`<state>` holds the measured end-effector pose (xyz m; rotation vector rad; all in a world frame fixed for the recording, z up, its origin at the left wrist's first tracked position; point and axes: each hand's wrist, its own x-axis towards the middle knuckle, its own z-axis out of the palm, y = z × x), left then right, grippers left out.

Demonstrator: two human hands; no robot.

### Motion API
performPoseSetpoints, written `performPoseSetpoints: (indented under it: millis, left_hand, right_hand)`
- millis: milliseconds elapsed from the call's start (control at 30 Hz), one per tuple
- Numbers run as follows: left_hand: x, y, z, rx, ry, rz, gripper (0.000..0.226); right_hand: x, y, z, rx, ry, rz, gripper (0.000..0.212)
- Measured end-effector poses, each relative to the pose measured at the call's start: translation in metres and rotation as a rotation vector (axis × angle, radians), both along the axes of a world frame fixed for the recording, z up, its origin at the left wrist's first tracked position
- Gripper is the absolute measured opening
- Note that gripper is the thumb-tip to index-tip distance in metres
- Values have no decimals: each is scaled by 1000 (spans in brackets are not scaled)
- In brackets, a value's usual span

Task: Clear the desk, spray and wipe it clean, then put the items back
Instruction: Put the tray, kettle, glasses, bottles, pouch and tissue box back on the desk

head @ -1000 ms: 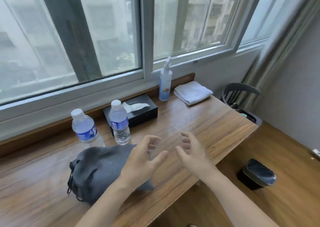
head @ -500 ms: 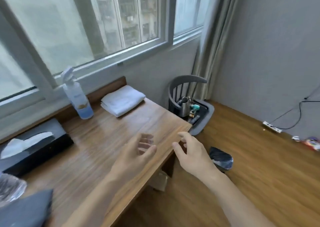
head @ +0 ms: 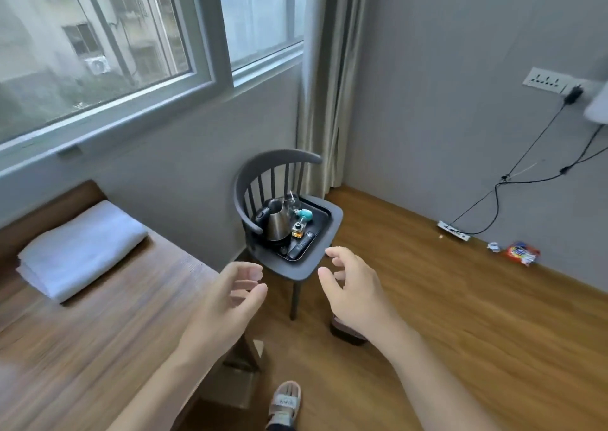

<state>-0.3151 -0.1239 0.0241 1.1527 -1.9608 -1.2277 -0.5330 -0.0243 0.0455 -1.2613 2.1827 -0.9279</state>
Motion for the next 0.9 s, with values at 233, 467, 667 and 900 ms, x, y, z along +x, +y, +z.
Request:
performPoseSetpoints:
  millis: [233,467,667,900]
  left_hand:
    - [-98,-66,-14,-13,-3,-22,20]
    - [-190,-145,-34,-37,-65,-38,22]
    - [-237,-201,-45,1,-72,46,23]
    - [-277,-230,-69,47,-108,225,22]
  right_hand:
    - [-86,-72,-24,32,1,-2,43]
    - [-170,-160,-49,67,64,80,41]
    - [-221,-226,-54,72,54,149,39]
    - [-277,-293,-73,49,21,263,36]
